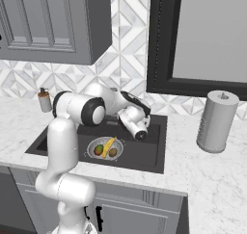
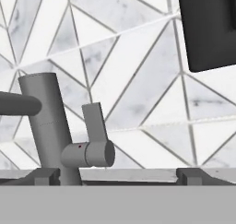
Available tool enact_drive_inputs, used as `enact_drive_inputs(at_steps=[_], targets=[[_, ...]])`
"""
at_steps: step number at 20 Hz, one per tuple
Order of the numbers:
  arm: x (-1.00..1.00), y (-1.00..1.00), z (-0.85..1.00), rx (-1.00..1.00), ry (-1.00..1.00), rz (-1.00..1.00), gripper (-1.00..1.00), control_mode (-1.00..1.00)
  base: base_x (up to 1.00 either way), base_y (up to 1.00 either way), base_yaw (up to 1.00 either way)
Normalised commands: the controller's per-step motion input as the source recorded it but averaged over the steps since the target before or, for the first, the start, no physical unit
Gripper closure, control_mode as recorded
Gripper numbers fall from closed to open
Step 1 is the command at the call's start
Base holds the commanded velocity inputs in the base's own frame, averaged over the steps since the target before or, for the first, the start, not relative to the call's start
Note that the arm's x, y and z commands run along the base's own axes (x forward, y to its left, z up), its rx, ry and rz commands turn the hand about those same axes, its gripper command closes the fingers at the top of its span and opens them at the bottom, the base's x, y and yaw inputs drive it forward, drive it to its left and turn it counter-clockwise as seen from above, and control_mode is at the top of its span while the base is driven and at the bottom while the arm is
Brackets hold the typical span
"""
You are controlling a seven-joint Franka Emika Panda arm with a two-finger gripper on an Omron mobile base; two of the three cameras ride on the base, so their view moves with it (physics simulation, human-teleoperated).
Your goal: Put the colander in the sink, put the kiwi, banana, mango in the colander, and turn on the sink faucet and pour water over the colander.
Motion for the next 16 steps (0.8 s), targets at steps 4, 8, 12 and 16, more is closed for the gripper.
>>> enact_drive_inputs(at_steps=[4,8,12,16], targets=[[0.14,0.02,0.0,0.0,0.0,0.0,-1.0,-1.0,0.0,0.0,0.0],[0.12,0.07,0.0,0.0,-0.01,0.0,-1.0,-1.0,0.0,0.0,0.0],[0.2,0.16,0.0,0.0,-0.01,-0.01,-1.0,-1.0,0.0,0.0,0.0],[0.3,0.14,0.0,0.0,-0.02,-0.02,-1.0,-1.0,0.0,0.0,0.0]])
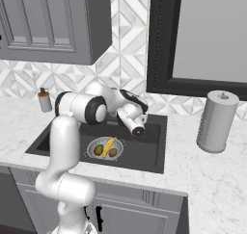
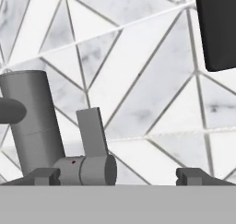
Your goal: Put the colander in the sink, put the kiwi, banana, mango in the colander, and turn on the sink faucet and pour water over the colander.
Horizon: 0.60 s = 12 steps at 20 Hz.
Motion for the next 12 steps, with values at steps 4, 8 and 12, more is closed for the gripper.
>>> enact_drive_inputs(at_steps=[4,8,12], targets=[[0.39,0.09,0.01,0.0,-0.02,-0.02,-1.0,-1.0,0.0,0.0,0.0],[0.34,0.05,0.01,0.0,-0.02,-0.02,-1.0,-1.0,0.0,0.0,0.0],[0.2,0.0,0.0,0.0,0.0,0.0,-1.0,-1.0,0.0,0.0,0.0]])
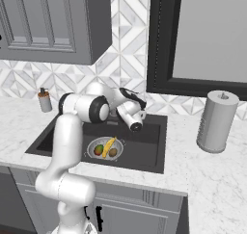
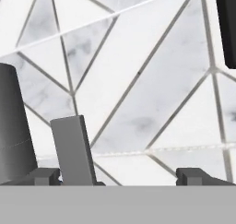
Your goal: Put the colander in the sink, put the kiwi, banana, mango in the colander, and turn on the sink faucet and pour water over the colander.
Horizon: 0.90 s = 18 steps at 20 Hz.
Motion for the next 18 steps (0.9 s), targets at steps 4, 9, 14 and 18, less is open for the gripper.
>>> enact_drive_inputs(at_steps=[4,9,14,18], targets=[[0.17,0.0,0.0,0.0,0.0,0.0,-1.0,-1.0,0.0,0.0,0.0],[0.2,0.01,0.0,0.0,0.0,0.0,-1.0,-1.0,0.0,0.0,0.0],[0.17,0.06,0.01,0.0,0.0,0.0,-1.0,-1.0,0.0,0.0,0.0],[0.17,0.06,0.0,0.0,0.0,0.0,-1.0,-1.0,0.0,0.0,0.0]])
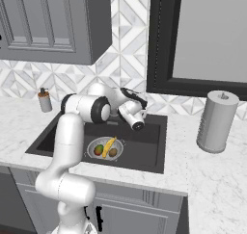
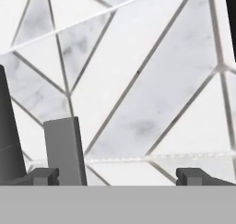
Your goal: Put the colander in the sink, put the kiwi, banana, mango in the colander, and turn on the sink faucet and pour water over the colander.
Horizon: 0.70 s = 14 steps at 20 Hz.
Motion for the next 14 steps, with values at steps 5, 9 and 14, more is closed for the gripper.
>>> enact_drive_inputs(at_steps=[5,9,14], targets=[[0.0,0.02,0.0,0.0,0.0,0.0,-1.0,-1.0,0.0,0.0,0.0],[0.0,0.11,0.01,0.0,0.0,0.0,-1.0,-1.0,0.0,0.0,0.0],[0.0,0.15,0.06,0.0,-0.01,0.0,-1.0,-1.0,0.0,0.0,0.0]])
